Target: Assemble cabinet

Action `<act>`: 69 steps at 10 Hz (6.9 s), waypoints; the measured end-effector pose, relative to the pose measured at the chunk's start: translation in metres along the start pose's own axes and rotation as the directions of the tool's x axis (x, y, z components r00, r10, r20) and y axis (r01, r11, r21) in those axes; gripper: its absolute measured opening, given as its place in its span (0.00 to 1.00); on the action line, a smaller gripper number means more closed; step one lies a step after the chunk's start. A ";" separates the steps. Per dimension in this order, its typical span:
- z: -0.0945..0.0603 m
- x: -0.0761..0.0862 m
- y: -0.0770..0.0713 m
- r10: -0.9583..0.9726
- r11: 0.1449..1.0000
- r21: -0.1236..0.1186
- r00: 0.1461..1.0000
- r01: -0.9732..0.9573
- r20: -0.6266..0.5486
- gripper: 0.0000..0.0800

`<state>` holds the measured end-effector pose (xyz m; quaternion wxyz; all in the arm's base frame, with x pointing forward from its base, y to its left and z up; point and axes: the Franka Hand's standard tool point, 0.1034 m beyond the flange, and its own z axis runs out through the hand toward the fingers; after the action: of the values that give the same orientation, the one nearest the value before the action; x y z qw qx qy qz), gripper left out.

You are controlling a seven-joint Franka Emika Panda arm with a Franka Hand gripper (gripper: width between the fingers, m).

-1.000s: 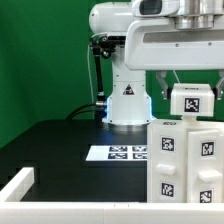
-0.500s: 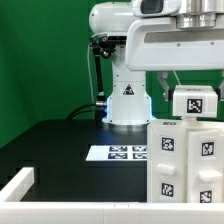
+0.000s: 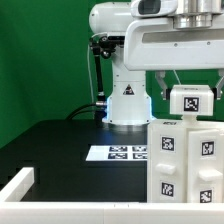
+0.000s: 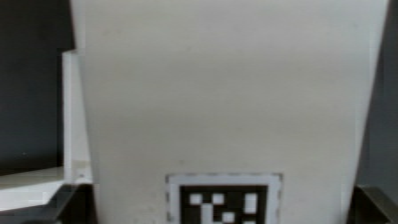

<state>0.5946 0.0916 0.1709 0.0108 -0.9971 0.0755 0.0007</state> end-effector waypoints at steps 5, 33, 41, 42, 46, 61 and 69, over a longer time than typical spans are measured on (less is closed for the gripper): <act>0.014 0.000 0.002 0.000 1.000 -0.005 1.000 0.000 -0.001 0.69; 0.020 -0.003 0.000 0.063 0.998 0.024 0.998 -0.063 0.000 0.68; 0.022 -0.003 0.001 0.761 0.643 0.052 0.645 -0.764 0.064 0.69; 0.022 -0.003 0.001 0.821 0.564 0.047 0.566 -0.824 0.072 0.69; 0.022 0.001 0.003 0.990 -0.004 0.028 0.000 -1.000 0.138 0.69; 0.005 -0.004 -0.010 0.983 0.078 0.030 0.082 -0.997 0.166 0.81; -0.017 0.000 -0.018 0.520 0.844 0.088 0.848 -0.529 0.105 0.81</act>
Offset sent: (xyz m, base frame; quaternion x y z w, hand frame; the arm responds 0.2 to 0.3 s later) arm 0.0074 0.0003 -0.0086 -0.0031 0.0090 -0.0029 1.0000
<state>0.5976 0.1090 0.1879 0.0697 -0.9354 0.3446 0.0375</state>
